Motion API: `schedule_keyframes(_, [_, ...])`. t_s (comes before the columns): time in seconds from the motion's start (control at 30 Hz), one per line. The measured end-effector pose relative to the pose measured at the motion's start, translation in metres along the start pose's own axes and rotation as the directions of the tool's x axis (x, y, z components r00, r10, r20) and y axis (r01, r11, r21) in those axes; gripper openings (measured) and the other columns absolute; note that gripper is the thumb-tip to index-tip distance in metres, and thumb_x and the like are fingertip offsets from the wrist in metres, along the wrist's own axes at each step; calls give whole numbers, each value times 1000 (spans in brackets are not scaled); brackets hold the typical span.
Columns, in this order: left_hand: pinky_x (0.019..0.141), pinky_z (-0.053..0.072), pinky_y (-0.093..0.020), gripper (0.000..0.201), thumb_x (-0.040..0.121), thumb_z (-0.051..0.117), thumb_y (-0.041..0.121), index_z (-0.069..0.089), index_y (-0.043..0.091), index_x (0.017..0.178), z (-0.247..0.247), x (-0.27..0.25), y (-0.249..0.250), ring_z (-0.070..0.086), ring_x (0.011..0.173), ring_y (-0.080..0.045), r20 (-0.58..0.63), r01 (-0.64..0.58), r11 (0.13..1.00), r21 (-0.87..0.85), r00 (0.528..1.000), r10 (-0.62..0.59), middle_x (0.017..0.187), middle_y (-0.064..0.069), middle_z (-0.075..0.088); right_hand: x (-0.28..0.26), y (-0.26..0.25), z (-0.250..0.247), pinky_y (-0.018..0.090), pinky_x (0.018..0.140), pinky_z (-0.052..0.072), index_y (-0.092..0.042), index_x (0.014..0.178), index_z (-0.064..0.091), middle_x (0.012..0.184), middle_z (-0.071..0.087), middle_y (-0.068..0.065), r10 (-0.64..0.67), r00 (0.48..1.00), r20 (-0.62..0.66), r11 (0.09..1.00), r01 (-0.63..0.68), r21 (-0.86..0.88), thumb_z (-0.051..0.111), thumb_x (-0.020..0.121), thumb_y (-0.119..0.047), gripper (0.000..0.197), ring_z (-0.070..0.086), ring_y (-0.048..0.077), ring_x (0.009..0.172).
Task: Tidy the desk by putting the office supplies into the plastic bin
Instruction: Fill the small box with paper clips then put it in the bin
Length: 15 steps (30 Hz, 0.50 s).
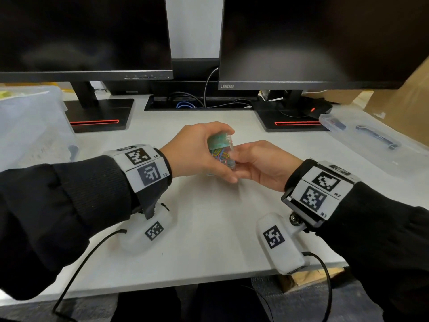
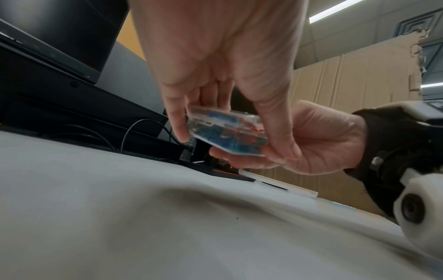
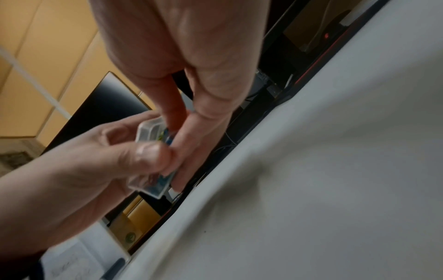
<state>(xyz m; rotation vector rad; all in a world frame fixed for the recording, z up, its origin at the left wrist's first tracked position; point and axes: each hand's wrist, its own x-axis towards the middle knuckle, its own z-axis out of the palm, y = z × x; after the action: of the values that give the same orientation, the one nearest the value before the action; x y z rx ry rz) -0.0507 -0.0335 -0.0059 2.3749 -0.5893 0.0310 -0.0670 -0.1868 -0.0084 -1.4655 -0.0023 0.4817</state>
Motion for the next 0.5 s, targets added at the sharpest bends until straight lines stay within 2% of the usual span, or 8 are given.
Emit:
schedule_keyframes(0.07, [76, 37, -4, 83, 48, 88, 41, 56, 25, 123, 0, 0, 1, 54, 97, -6, -31, 37, 999, 19, 999, -36, 108, 12, 60, -1, 1, 5, 23, 61, 59, 17, 108, 54, 90, 64, 21, -25, 999, -25, 1000, 25, -1, 42, 94, 3, 23, 67, 22, 69])
schedule_keyframes(0.13, [73, 40, -8, 82, 49, 87, 45, 58, 23, 121, 0, 1, 3, 55, 94, -8, -66, 66, 997, 31, 996, -63, 105, 9, 62, -1, 2, 8, 23, 64, 59, 18, 109, 53, 93, 63, 23, -46, 999, -28, 999, 46, -3, 40, 97, -1, 26, 66, 23, 72])
schedule_keyframes(0.23, [70, 42, -13, 76, 53, 85, 45, 60, 17, 119, -1, 2, 5, 56, 92, -11, -132, 108, 994, 8, 986, -106, 102, 2, 65, -1, 0, 13, 21, 66, 57, 12, 111, 56, 88, 64, 17, -71, 997, -37, 997, 70, -27, 36, 99, -8, 30, 65, 20, 75])
schedule_keyframes(0.3, [75, 41, -14, 82, 53, 84, 47, 58, 15, 124, -2, 4, 5, 57, 93, -9, -168, 137, 990, -16, 976, -137, 104, 3, 64, 0, -2, 14, 22, 66, 57, 10, 115, 55, 88, 64, 16, -75, 995, -62, 997, 74, -18, 33, 101, -14, 36, 65, 20, 75])
schedule_keyframes(0.4, [79, 39, -15, 84, 54, 83, 48, 55, 16, 126, -1, 4, 6, 55, 94, -8, -173, 138, 990, 11, 976, -134, 102, 6, 60, 1, -5, 15, 29, 71, 57, 9, 120, 50, 93, 63, 19, -37, 997, -73, 998, 41, 53, 29, 102, -22, 41, 65, 26, 77])
schedule_keyframes(0.5, [76, 40, -15, 78, 56, 83, 45, 56, 20, 125, -1, 5, 6, 54, 95, -9, -151, 113, 993, 29, 983, -108, 104, 6, 60, -1, -8, 13, 34, 76, 56, 5, 120, 50, 98, 61, 18, -39, 999, -8, 993, 39, 108, 35, 100, -21, 36, 64, 30, 80])
